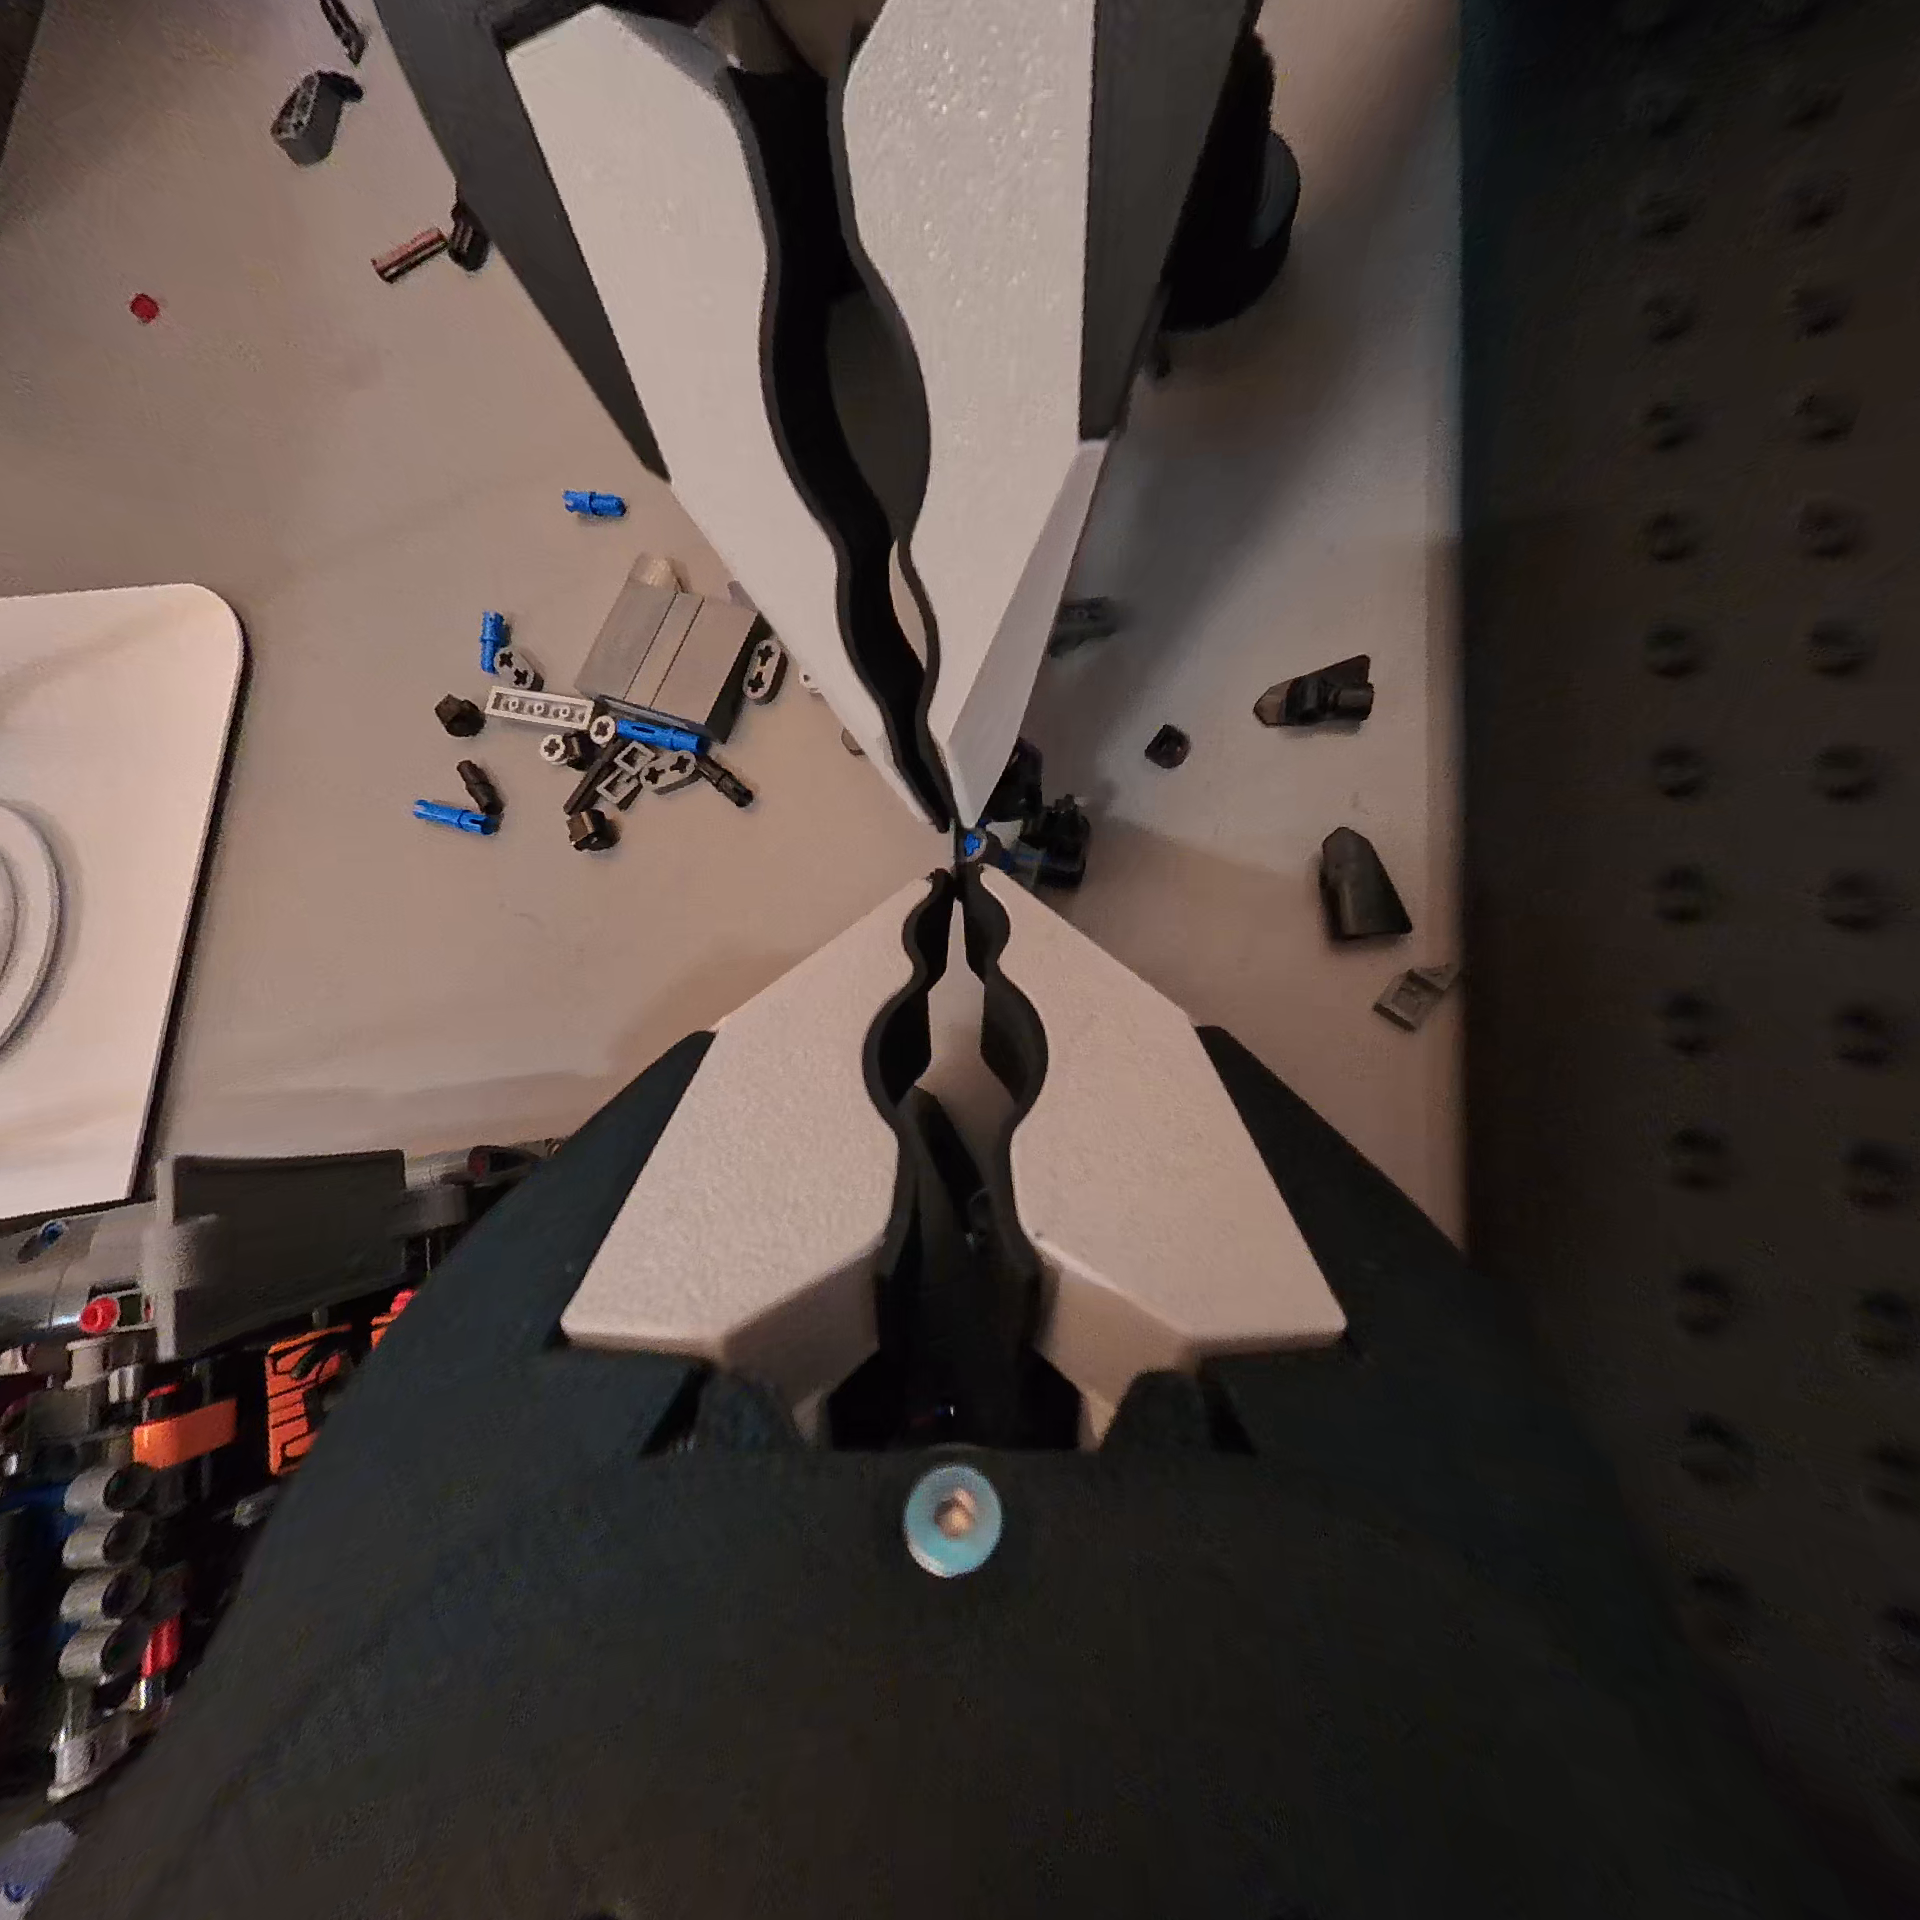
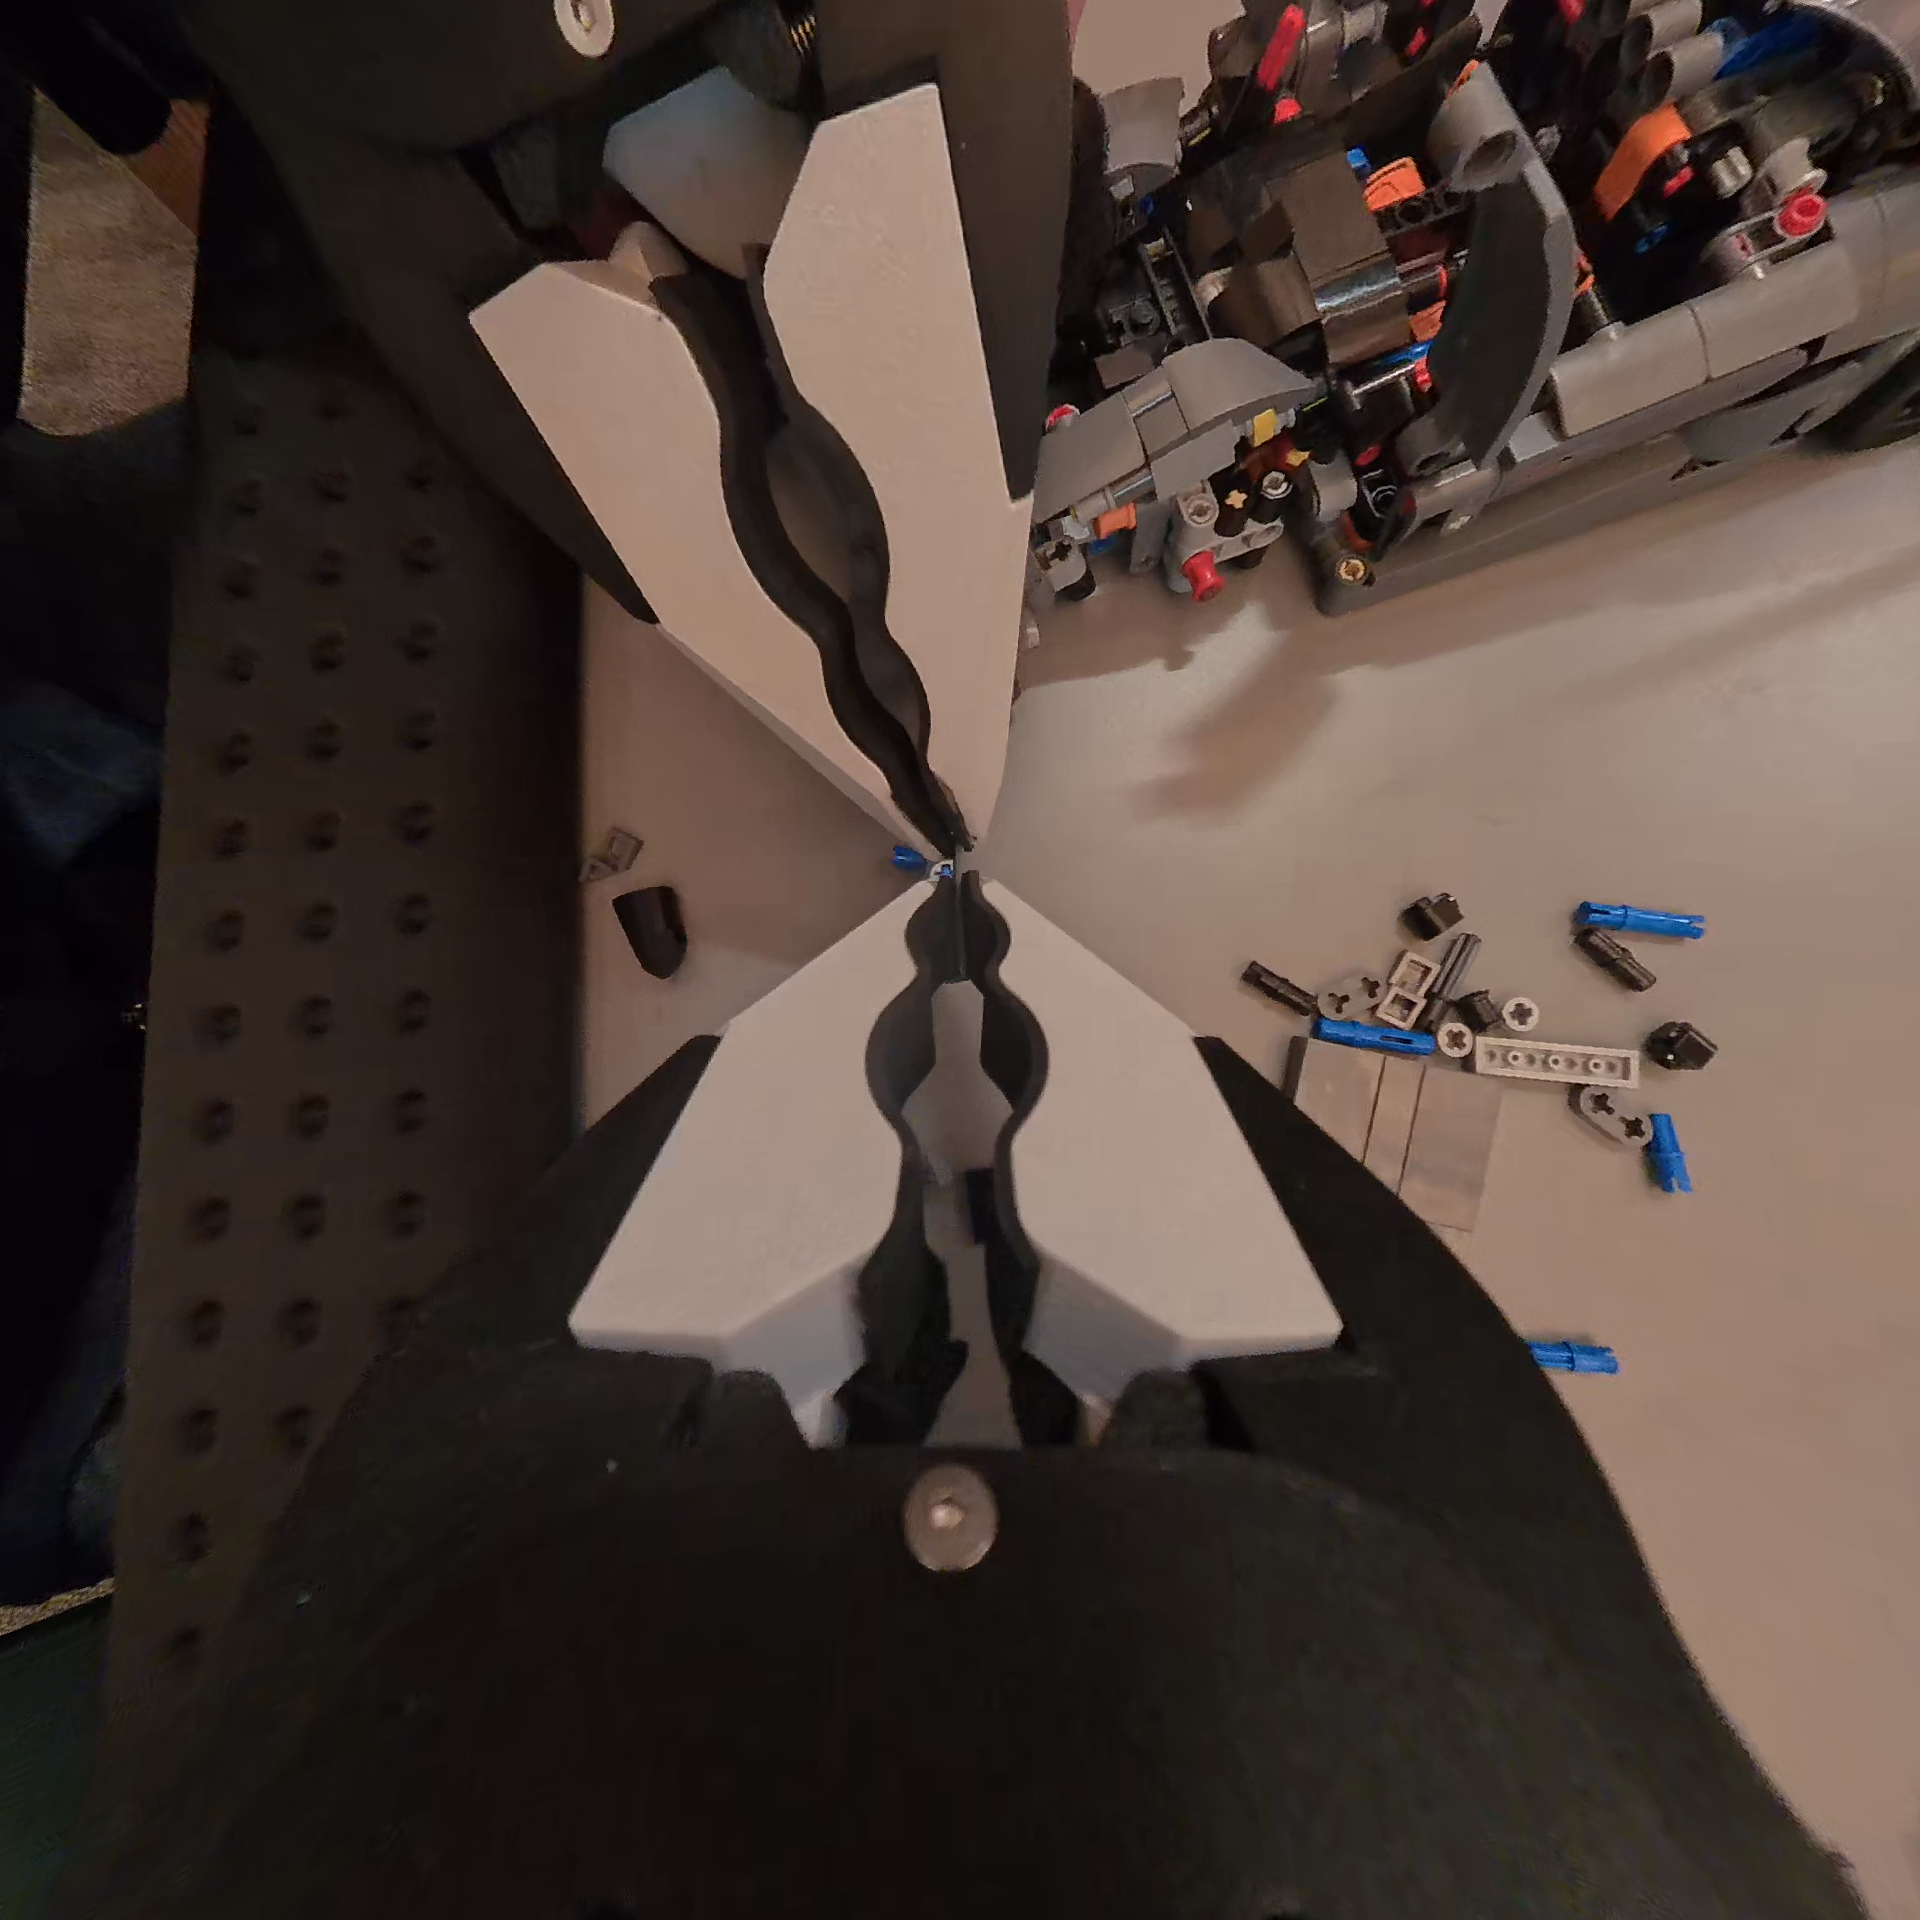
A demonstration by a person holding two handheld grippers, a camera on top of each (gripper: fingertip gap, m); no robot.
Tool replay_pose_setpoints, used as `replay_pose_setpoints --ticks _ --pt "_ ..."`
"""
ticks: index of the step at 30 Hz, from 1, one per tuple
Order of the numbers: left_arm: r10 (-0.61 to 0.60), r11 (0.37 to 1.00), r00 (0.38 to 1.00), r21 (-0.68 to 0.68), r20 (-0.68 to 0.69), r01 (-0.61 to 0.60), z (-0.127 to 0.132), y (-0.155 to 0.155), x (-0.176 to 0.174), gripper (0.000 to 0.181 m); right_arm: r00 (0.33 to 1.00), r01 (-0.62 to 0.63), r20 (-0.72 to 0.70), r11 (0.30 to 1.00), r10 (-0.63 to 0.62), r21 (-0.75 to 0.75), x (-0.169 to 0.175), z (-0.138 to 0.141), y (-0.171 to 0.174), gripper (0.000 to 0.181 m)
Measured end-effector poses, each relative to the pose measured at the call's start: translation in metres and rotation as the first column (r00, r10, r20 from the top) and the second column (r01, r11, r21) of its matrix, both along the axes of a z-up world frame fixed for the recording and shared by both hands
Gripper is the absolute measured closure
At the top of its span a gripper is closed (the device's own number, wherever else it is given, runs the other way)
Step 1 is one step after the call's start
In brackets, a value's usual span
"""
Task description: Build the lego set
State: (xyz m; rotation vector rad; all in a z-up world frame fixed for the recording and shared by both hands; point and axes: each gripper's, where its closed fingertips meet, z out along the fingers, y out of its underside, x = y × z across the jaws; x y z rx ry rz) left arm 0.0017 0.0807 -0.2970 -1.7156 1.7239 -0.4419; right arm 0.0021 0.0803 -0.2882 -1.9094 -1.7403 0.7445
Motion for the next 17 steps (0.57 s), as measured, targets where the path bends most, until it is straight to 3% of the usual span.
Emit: replay_pose_setpoints --ticks 17 --pt "-0.019 1.0 0.999 0.004 -0.028 0.019 -0.0029 -0.0022 -0.0027 0.181 0.998 0.045 -0.042 0.993 -0.049 -0.111 -0.0051 0.0007 -0.0046 0.181"
